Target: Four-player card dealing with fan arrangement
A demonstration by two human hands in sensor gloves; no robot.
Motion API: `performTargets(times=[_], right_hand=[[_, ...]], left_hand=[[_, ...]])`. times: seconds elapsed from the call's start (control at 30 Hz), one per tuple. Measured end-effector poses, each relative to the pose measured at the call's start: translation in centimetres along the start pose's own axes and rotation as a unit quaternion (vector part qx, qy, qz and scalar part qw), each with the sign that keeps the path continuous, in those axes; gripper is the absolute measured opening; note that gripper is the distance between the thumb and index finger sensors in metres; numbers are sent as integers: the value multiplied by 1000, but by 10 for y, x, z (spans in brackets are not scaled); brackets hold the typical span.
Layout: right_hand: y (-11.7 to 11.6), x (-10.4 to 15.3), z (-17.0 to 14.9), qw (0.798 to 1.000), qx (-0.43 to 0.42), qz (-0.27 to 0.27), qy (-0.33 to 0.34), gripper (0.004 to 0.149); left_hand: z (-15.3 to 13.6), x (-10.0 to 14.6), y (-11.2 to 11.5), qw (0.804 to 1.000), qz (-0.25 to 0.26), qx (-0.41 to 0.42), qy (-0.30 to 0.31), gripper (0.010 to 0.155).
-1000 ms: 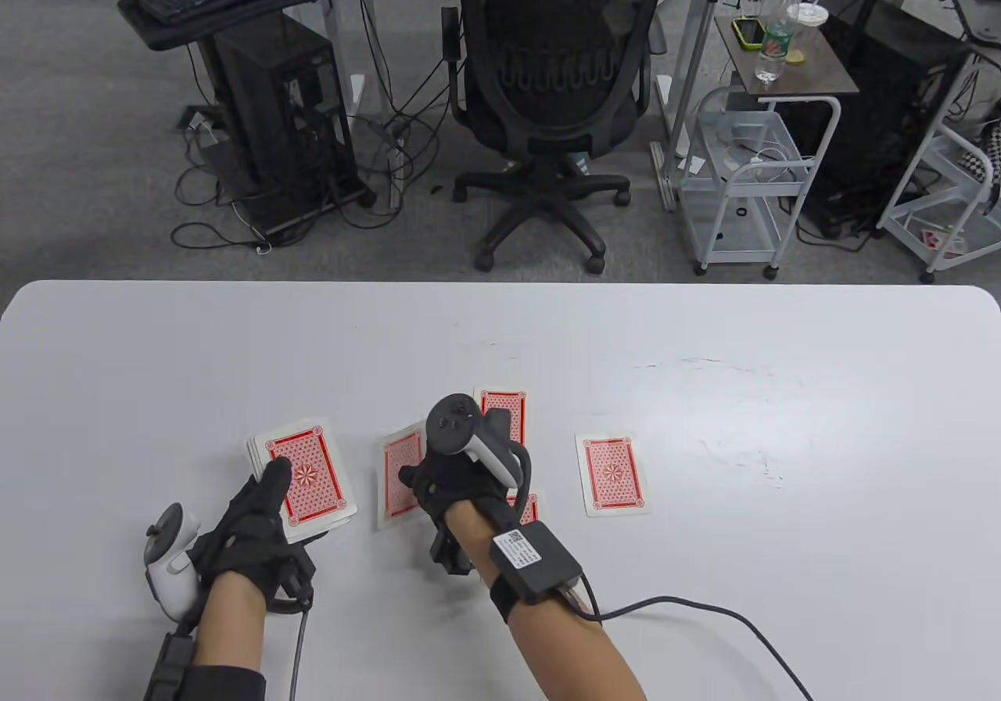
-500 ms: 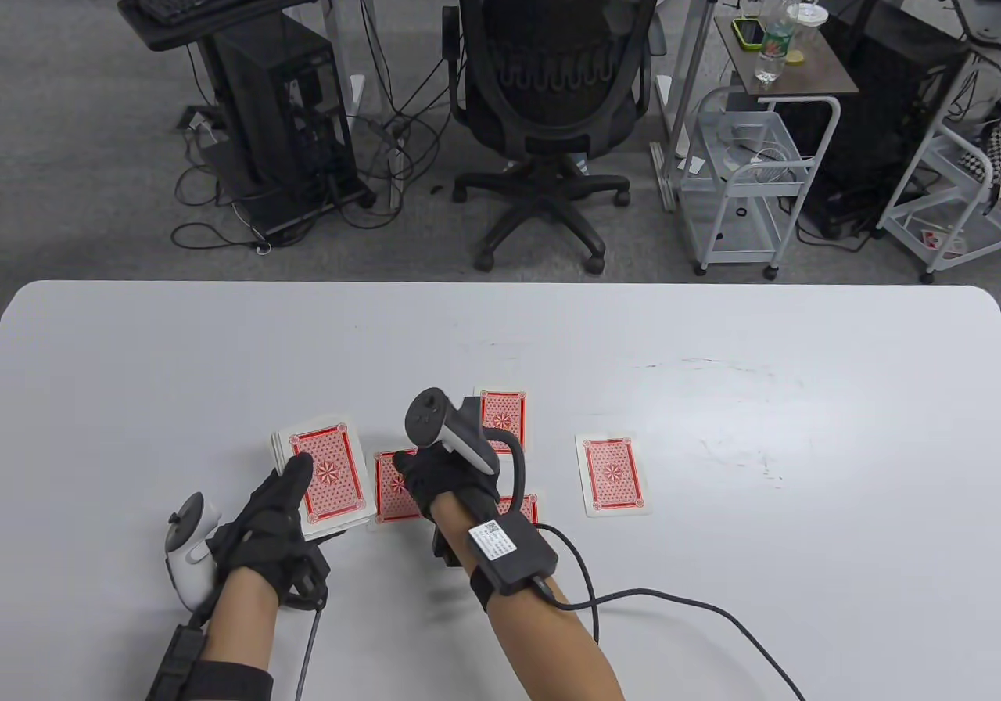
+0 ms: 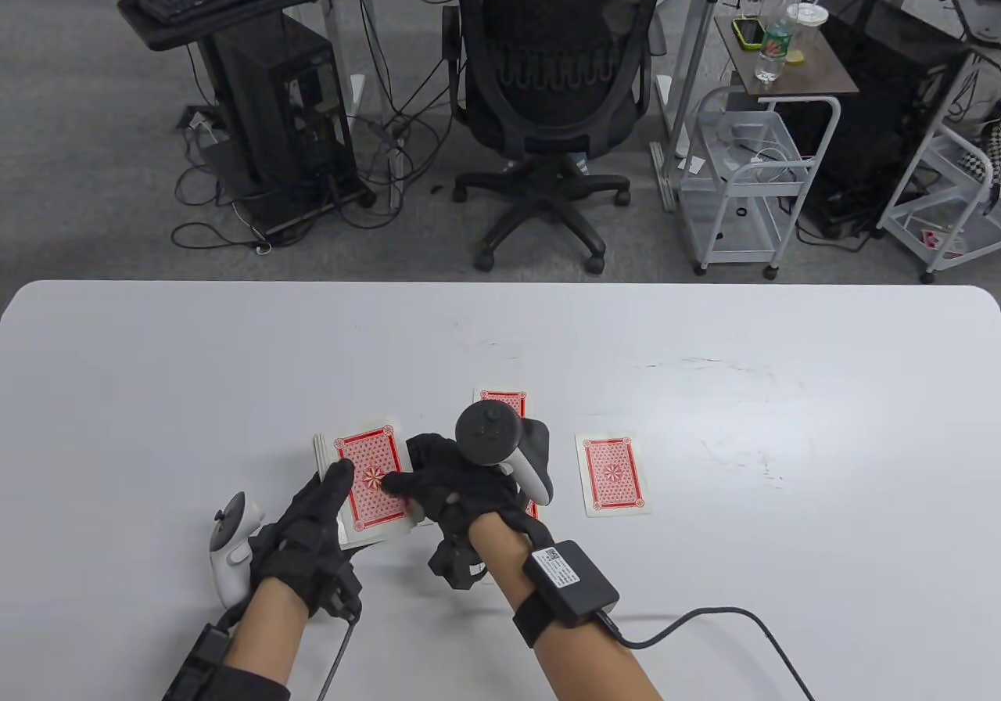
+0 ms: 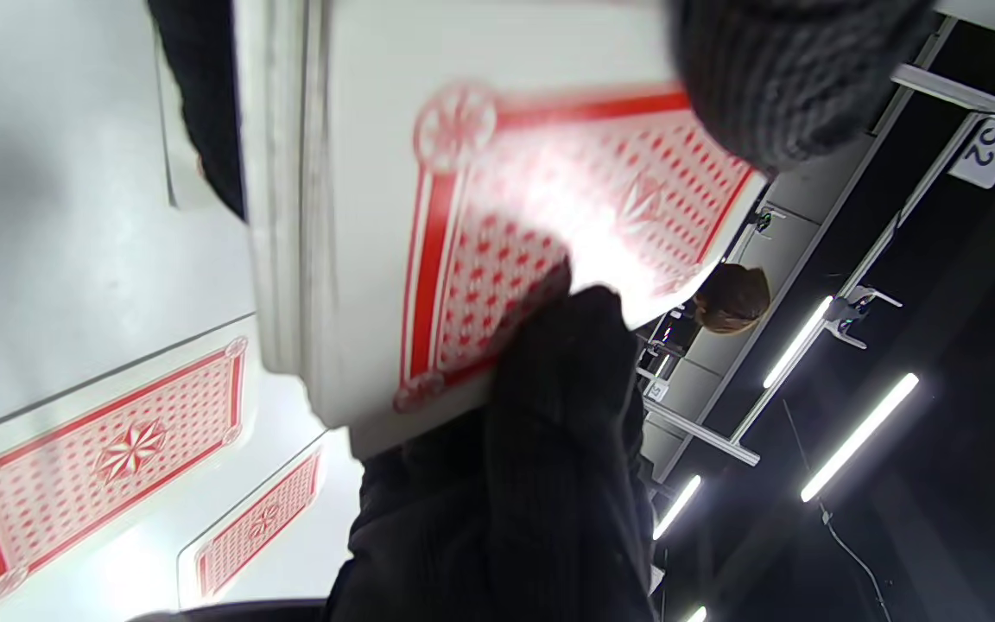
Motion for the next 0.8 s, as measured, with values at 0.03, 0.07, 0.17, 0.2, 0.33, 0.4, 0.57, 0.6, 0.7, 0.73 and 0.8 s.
performTargets(times=[0.03,0.07,0.17,0.2,0.33,0.4,0.57,0.6,0.7,0.73,0.8], right_hand=[[5,0,-3,1000,-13,3,-7,61],[10,0,-5,1000,-22,5,-10,61],[39,-3,-9,999,-27,-26,-18,64],[51,-6,-11,999,-21,-39,-26,65],[87,-25,-21,990,77,-99,-63,71],[92,-38,-33,983,111,-108,-96,74],[88,-68,-65,942,257,-117,-180,77],[86,-71,-70,931,289,-117,-192,77],[76,-81,-83,875,411,-109,-231,80],[75,-83,-85,867,426,-107,-235,79],[75,-82,-81,869,424,-116,-227,78]], left_hand=[[0,-1,1,1000,-3,2,0,52],[0,-1,2,1000,-5,3,-1,52],[-1,-1,-2,1000,15,-11,-5,51],[-3,-1,-5,1000,18,-11,-12,51],[-5,-5,-15,999,36,-12,-21,51],[-5,-6,-17,999,36,-17,-20,51],[-7,-5,-23,998,46,-17,-25,51],[-7,-5,-24,998,48,-17,-25,51],[-6,-4,-26,998,52,-19,-23,51],[-6,-4,-27,998,53,-19,-23,51],[-6,-5,-27,998,54,-19,-22,51]])
Point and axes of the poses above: the tracker on the back of each hand, its own z axis roughly to the thumb side, its own x axis roughly from the fingertips to the wrist, y = z × x, the point moved 2 cm from there along -x, roughly from the wrist to the fingertips, and after that the axes turned 13 degrees about -x, right-handed, at the moved point
